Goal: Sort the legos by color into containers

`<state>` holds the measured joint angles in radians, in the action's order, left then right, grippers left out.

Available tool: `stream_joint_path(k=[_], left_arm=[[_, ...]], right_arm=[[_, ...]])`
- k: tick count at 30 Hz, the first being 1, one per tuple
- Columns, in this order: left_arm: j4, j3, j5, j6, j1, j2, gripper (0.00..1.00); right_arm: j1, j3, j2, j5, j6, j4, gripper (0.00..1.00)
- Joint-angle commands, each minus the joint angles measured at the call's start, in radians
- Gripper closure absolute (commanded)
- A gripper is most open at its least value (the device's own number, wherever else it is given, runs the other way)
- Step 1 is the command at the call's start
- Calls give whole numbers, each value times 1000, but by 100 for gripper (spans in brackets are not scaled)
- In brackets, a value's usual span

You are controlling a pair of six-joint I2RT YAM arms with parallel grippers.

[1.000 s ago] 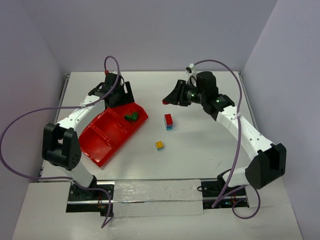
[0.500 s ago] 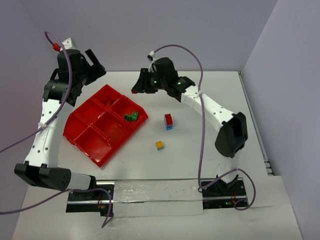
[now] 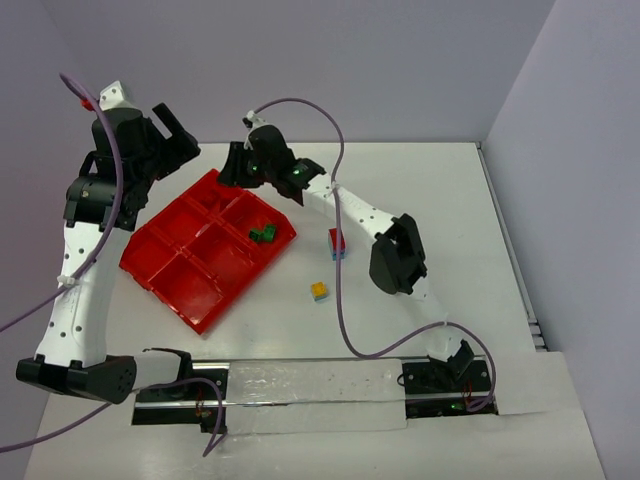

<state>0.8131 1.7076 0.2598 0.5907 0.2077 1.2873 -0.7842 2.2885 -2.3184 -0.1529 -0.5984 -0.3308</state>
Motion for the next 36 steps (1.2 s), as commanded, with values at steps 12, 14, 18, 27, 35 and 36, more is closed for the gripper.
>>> stream_joint_path(k=[12, 14, 18, 27, 35, 36], left_arm=[[0, -64, -27, -3, -4, -85, 9], [0, -72, -25, -2, -5, -91, 9], [-4, -84, -34, -2, -5, -91, 9], [-14, -95, -42, -2, -5, -88, 9], [-15, -97, -37, -2, -4, -88, 9], [-15, -96, -39, -2, -4, -88, 9]], right_arm=[[-31, 198, -260, 101, -90, 221, 81], [-36, 210, -273, 108, -89, 225, 80], [-38, 219, -300, 123, -101, 232, 77], [-38, 247, -334, 121, -124, 252, 43], [-30, 255, -270, 113, -100, 260, 34], [-30, 251, -269, 113, -94, 260, 34]])
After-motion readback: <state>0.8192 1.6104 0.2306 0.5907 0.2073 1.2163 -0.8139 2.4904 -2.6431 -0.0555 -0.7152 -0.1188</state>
